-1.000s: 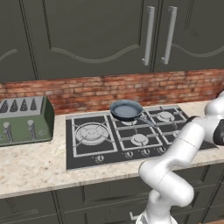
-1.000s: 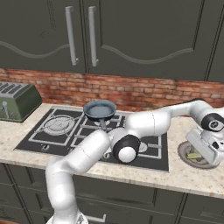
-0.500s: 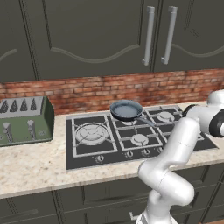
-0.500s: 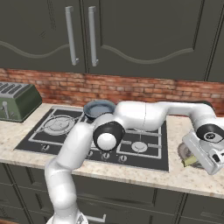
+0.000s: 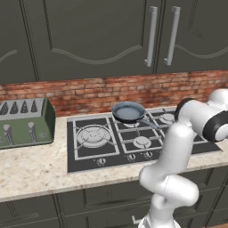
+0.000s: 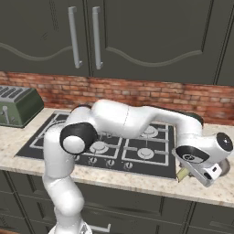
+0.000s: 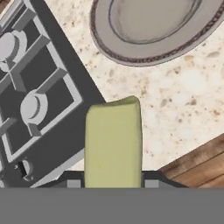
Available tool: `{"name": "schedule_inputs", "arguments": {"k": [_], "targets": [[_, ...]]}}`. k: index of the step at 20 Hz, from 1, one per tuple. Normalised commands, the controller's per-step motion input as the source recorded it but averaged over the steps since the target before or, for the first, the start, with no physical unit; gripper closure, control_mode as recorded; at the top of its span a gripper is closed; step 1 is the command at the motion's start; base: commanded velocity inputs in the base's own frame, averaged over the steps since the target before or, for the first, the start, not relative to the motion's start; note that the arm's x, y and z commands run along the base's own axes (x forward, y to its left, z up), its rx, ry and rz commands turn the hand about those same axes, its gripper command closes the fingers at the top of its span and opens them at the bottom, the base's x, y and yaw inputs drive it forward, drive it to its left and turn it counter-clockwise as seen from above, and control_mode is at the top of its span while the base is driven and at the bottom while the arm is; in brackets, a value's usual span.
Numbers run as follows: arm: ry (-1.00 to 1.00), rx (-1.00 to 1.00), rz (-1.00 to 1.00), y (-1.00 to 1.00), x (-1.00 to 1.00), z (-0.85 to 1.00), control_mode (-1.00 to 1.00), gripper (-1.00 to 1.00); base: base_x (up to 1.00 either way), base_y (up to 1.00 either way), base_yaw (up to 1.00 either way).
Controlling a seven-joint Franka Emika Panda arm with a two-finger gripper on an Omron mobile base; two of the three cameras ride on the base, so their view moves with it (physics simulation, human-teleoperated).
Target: Pick up the butter stick and place it in the pan. Then turn on the burner for the pan.
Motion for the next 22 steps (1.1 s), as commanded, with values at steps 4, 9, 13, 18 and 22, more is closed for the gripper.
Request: {"name": "schedule_inputs", "arguments": {"k": [4, 9, 13, 18, 22], "targets": [[-0.07, -0.10, 0.02, 0.36, -0.01, 0.62, -1.00, 1.00, 0.00, 0.00, 0.00], [-0.05, -0.10, 0.02, 0.49, -0.13, 0.74, -1.00, 1.00, 0.00, 0.00, 0.00], [-0.19, -0.12, 0.06, 0.71, -0.11, 0.39, -1.00, 1.00, 0.00, 0.00, 0.00], [-0.20, -0.10, 0.11, 0.83, 0.00, 0.14, -1.00, 1.00, 0.00, 0.00, 0.00], [-0.13, -0.08, 0.11, 0.88, 0.00, 0.11, -1.00, 1.00, 0.00, 0.00, 0.00]]}}
